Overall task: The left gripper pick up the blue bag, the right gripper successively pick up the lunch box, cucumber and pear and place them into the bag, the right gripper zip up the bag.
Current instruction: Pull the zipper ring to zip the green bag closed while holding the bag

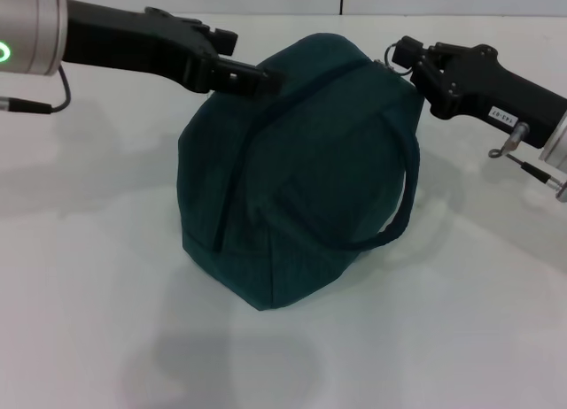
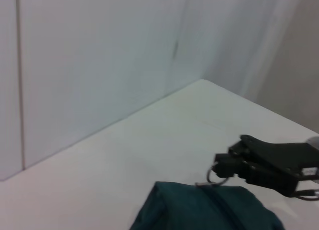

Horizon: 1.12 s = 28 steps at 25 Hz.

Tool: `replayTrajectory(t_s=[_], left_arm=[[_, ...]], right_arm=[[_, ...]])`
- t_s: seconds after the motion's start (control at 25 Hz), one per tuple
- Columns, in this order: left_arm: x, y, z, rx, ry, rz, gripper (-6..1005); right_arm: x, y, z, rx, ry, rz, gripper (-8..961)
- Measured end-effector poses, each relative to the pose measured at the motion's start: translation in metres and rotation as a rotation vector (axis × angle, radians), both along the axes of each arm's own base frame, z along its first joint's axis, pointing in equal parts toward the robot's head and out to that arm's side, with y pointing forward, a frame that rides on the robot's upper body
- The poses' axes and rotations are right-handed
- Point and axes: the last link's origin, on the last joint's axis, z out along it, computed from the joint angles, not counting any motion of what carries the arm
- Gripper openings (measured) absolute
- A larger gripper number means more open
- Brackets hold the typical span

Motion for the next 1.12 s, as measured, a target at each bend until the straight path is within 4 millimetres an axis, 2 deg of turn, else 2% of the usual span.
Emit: replayTrajectory(t_s=[0.16,0.48,0.92,1.12], left_arm=[[-0.004,0.001,-0.007,-0.015,0.048,0.02,891],[0.003,-0.004,-0.023,-0.079,0.075,0.019,891],[0.008,-0.006,-0.029,-0.105,0.08,0.001,890],[0.004,-0.002,-0.034,-0.129,0.067,0.031,890]], right_arm=[[0.0,0.0,-0.001,-0.002,0.001,0.0,9],[-0.001,-0.001,-0.001,-0.002,0.003,0.002,9],[0.0,0.0,0.0,0.001,0.004,0.001,9],[-0.001,0.0,0.001,0.0,0.005,0.004,9]])
